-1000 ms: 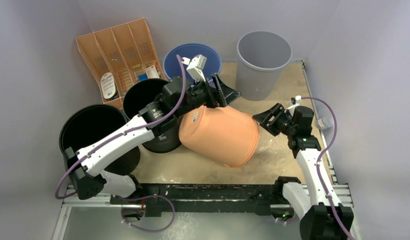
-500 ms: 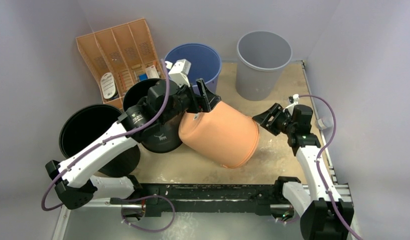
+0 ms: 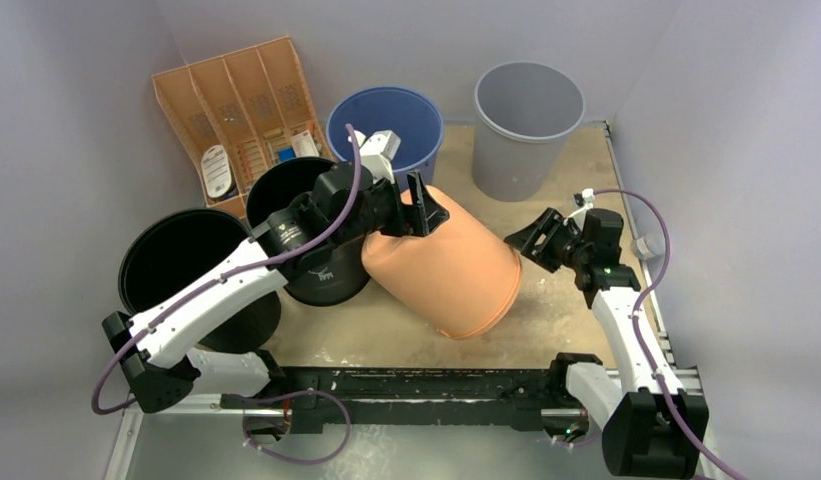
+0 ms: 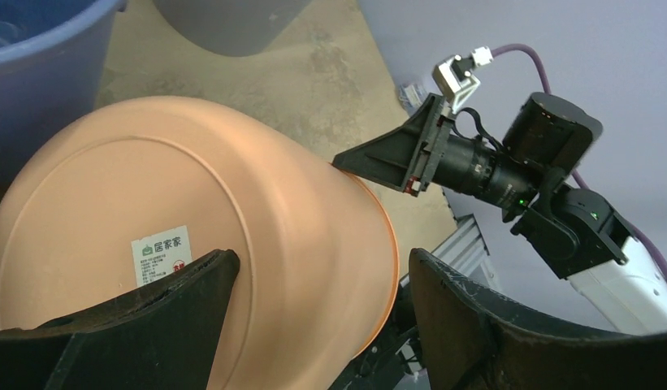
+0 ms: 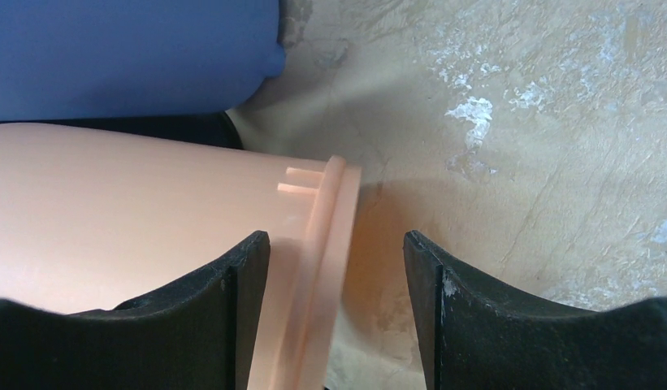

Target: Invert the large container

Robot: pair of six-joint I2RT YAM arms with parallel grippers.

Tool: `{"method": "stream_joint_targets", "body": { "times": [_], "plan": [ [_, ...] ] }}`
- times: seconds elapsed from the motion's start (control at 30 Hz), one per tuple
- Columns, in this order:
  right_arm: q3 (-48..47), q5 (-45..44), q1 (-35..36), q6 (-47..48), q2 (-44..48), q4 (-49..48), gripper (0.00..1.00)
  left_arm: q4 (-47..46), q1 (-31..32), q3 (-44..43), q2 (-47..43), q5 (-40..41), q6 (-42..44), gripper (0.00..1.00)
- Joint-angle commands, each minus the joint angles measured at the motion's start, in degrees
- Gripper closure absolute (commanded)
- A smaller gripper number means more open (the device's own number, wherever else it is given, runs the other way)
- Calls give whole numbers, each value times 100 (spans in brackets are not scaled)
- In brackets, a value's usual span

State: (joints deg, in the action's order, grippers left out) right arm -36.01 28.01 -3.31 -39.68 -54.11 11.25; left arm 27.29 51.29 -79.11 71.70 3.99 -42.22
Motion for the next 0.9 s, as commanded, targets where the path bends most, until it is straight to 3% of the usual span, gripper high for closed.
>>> {"method": "stream_joint_targets", "body": {
  "times": [0.0, 0.5, 0.77, 0.87],
  "plan": [
    [-20, 7, 15, 112, 27, 3, 36, -473, -22, -19, 143, -547, -7, 22],
    [44, -97, 15, 95, -93, 7, 36, -1921, 39, 470, 698, -1615, -596, 22],
    [7, -113, 15, 2, -327, -371, 36, -1853, 263, 432, 1043, -1479, -449, 22],
    [-280, -248, 15, 121, -310, -61, 36, -1350, 264, -4, 1027, -1240, -38, 22]
  ]
}}
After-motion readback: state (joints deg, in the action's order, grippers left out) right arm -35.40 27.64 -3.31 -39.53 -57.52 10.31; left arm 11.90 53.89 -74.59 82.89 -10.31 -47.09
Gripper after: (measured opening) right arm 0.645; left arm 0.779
